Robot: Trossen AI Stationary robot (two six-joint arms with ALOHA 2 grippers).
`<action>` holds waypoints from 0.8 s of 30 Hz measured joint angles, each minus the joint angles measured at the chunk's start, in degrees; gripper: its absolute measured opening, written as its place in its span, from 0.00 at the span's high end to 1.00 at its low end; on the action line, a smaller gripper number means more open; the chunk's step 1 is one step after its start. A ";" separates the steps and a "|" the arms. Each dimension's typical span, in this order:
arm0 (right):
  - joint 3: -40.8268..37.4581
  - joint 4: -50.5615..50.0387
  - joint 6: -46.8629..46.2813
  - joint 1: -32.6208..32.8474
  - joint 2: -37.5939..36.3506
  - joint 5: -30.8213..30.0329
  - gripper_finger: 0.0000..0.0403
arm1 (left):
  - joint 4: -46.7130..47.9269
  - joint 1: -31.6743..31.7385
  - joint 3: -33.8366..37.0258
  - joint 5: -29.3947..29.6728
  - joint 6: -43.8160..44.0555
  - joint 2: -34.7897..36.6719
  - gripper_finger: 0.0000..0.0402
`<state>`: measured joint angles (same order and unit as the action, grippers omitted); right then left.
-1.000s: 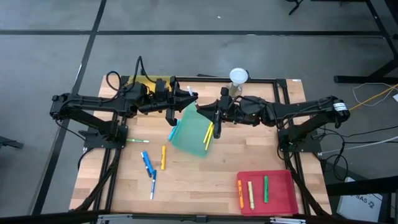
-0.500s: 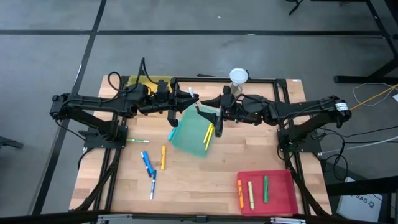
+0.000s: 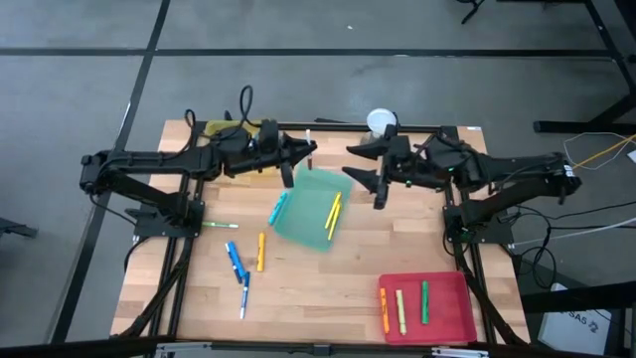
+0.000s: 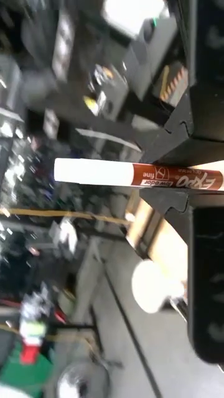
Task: Pick & Place Markers
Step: Put the brown marker pen into the yellow bin
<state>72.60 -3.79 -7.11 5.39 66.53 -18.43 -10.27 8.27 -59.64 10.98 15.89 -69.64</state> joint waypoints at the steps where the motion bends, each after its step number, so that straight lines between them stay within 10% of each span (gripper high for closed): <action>1: 0.00 -0.75 0.00 0.00 -0.44 -0.01 0.39 | 1.34 0.95 0.00 0.02 0.36 0.01 0.92; 24: 0.02 -9.46 -1.70 0.02 -0.95 -0.01 0.39 | 34.66 25.90 0.00 -0.66 15.09 0.02 0.92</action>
<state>72.62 -13.26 -8.82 5.41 65.58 -18.44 24.39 34.18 -59.64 10.33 30.98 -69.63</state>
